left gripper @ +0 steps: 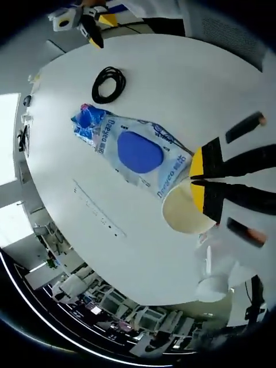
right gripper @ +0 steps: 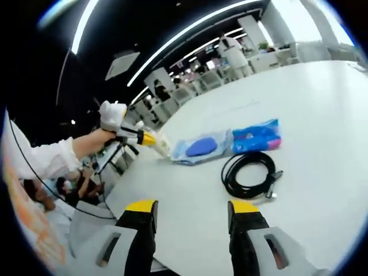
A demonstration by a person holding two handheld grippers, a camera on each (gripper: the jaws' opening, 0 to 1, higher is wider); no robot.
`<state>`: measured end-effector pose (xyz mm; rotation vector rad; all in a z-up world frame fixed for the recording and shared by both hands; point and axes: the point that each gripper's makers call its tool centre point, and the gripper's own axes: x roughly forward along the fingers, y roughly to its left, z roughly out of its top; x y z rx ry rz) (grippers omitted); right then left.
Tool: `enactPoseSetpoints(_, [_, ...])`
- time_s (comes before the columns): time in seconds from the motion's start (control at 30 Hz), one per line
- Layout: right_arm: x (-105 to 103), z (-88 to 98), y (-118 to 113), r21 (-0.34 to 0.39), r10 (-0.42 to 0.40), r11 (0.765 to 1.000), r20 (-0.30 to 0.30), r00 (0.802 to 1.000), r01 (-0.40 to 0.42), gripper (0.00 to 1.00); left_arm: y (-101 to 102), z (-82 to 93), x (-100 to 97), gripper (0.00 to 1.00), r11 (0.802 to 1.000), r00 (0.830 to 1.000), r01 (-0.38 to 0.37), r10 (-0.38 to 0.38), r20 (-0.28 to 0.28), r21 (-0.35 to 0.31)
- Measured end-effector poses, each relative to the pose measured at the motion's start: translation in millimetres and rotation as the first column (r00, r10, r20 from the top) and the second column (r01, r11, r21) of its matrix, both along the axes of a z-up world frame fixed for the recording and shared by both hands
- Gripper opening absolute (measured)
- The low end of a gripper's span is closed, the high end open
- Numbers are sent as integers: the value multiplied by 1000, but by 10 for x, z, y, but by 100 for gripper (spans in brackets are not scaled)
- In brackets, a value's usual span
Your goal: Arrange the tabletop items into an orderly group along one side of the table until the central work area is clear of visible clutter.
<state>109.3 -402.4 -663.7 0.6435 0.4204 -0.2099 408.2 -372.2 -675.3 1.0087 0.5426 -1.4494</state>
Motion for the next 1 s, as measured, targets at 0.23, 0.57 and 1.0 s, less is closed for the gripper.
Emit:
enactPoseSetpoints(0.23, [30, -79, -34, 34, -28, 999, -14, 999, 29, 49, -75, -137, 91, 0, 1000, 1000, -18, 18, -16, 12])
enactPoseSetpoints(0.57, [-2, -112, -9, 50, -41, 998, -22, 999, 42, 50, -100, -155, 177, 6, 996, 996, -80, 79, -30, -27])
enactPoseSetpoints(1.0, [15, 37, -140, -9, -44, 999, 0, 999, 44, 54, 129, 322, 91, 40, 954, 981, -195, 195, -25, -228])
